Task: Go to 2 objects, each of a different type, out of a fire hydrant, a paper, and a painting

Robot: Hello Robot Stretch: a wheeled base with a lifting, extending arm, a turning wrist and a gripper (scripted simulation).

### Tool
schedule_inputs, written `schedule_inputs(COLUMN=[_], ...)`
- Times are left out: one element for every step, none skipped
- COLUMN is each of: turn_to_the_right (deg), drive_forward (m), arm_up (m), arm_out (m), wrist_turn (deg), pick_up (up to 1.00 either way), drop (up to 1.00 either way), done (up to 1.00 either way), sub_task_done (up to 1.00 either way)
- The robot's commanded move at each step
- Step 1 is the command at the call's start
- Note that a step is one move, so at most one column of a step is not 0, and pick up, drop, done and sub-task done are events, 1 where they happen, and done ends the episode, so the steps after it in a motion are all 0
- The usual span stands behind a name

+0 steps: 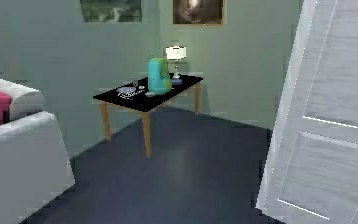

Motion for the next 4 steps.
schedule_inputs(turn_to_the_right=[30.0, 0.0, -45.0, -3.0], drive_forward=[0.0, 0.1, 0.0, 0.0], arm_up=[0.0, 0.0, 0.0, 0.0], arm_out=[0.0, 0.0, 0.0, 0.0], wrist_turn=[0.0, 0.0, 0.0, 0.0], pick_up=[0.0, 0.0, 0.0, 0.0], drop=[0.0, 0.0, 0.0, 0.0], done=[0.0, 0.0, 0.0, 0.0], sub_task_done=[0.0, 0.0, 0.0, 0.0])
